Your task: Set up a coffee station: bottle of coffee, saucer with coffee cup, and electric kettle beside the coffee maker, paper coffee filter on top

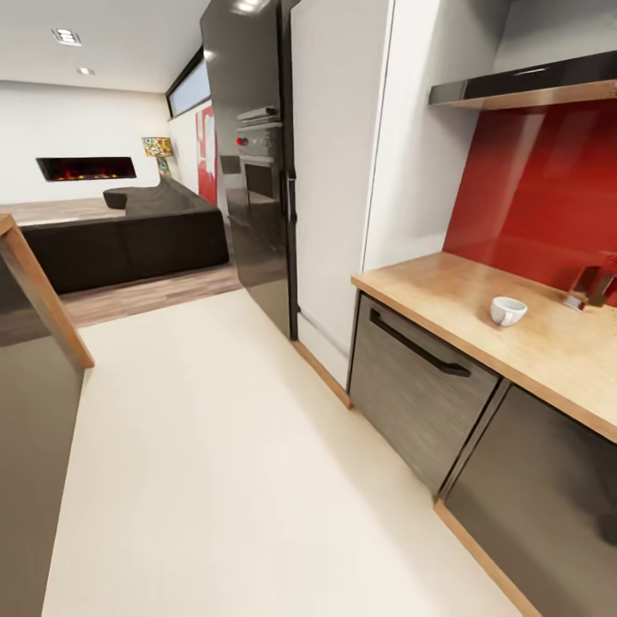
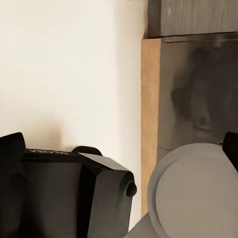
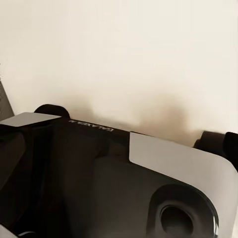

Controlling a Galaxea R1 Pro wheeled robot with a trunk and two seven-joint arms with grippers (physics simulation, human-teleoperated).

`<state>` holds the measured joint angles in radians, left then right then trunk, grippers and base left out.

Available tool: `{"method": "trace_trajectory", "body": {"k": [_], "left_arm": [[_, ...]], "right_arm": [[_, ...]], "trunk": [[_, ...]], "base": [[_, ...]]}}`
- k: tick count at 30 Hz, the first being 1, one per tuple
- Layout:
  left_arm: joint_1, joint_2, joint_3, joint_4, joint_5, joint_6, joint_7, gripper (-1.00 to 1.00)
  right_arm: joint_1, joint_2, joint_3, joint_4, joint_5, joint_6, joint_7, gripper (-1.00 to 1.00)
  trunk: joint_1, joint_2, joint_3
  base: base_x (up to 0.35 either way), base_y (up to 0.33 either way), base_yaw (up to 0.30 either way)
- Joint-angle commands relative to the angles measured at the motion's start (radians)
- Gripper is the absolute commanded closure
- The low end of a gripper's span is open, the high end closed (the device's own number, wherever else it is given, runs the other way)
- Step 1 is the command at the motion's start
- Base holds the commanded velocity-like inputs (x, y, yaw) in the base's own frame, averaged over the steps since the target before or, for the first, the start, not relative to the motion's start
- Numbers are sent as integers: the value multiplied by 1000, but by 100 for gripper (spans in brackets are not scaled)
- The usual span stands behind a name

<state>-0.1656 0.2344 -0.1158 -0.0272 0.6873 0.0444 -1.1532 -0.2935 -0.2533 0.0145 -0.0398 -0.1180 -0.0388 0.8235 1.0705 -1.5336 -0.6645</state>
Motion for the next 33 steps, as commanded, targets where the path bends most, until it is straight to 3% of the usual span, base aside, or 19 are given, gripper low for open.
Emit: {"method": "trace_trajectory", "body": {"k": [1,20,33], "left_arm": [[0,0,-8,0,9,5,-3,-100],[0,0,-8,0,9,5,-2,-100],[0,0,-8,0,9,5,-3,-100]], "right_arm": [[-1,0,2,2,-5,-3,3,-100],[-1,0,2,2,-5,-3,3,-100],[-1,-1,2,2,-5,-3,3,-100]], "trunk": [[0,0,-1],[0,0,-1],[0,0,-1]], "base": [[302,177,-266],[236,151,-271],[39,22,-273]]}}
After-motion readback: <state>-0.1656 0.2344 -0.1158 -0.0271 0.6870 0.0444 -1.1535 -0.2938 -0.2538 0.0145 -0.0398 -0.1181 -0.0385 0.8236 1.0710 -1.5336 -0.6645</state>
